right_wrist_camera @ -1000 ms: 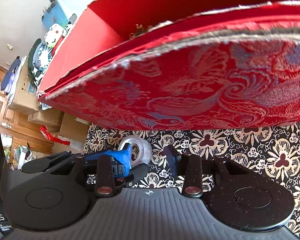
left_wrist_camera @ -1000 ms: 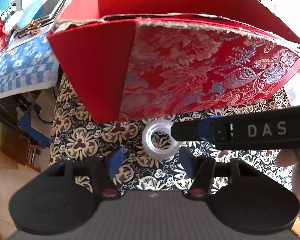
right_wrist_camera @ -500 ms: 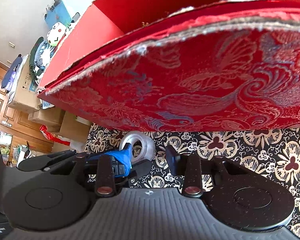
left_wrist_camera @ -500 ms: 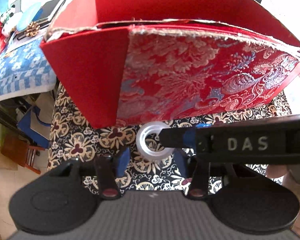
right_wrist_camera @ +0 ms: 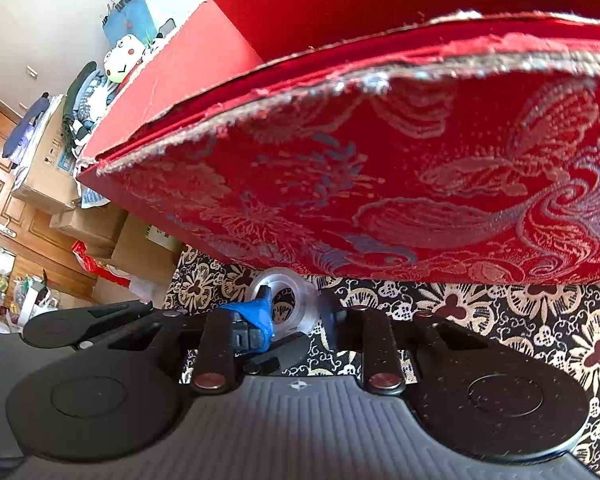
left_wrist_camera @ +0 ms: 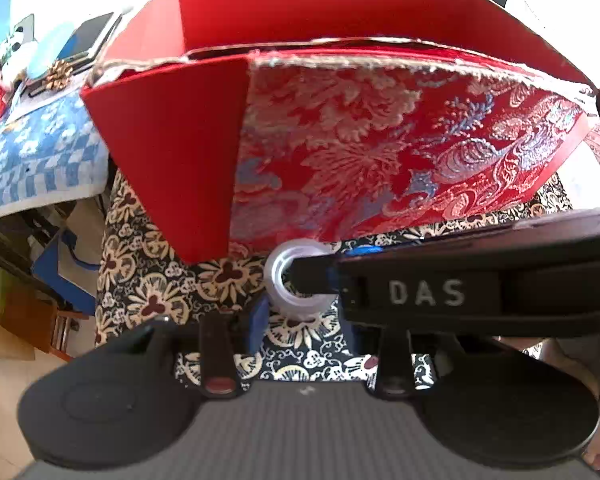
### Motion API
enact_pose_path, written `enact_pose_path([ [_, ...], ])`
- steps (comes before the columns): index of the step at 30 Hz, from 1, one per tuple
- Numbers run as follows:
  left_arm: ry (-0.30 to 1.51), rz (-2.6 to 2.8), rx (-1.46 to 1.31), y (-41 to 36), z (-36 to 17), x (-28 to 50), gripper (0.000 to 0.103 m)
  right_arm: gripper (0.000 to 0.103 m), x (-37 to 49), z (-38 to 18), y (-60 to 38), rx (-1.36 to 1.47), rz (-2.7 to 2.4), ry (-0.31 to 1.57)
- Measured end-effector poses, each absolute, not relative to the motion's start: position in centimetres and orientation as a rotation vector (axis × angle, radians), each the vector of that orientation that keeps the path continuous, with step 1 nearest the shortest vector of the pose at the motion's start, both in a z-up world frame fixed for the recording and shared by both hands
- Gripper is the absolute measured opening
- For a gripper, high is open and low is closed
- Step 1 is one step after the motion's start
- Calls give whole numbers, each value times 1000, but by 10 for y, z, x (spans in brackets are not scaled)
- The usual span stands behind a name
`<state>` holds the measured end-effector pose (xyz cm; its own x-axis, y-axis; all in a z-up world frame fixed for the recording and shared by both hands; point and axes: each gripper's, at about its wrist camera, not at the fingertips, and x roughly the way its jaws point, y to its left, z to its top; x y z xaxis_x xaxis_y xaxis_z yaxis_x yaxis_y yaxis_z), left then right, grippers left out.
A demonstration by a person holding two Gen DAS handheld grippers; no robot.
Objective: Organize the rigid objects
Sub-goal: 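Close the right tool on the clear tape roll, then lift the tape roll with the right tool over the box rim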
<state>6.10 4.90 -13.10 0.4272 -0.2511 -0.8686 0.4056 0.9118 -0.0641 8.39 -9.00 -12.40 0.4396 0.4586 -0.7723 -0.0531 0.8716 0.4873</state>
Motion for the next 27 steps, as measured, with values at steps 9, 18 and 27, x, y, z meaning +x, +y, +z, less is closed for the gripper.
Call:
enact_pose_path([
  [9, 1026, -413, 193, 47, -130, 59, 46, 0, 81, -129, -100, 437, 334, 1061],
  [18, 994, -442, 218, 42, -130, 51, 39, 0, 64, -128, -112, 445, 346, 1059],
  [27, 1013, -532, 256, 17, -116, 32, 38, 0, 41, -110, -136, 453, 289, 1083],
])
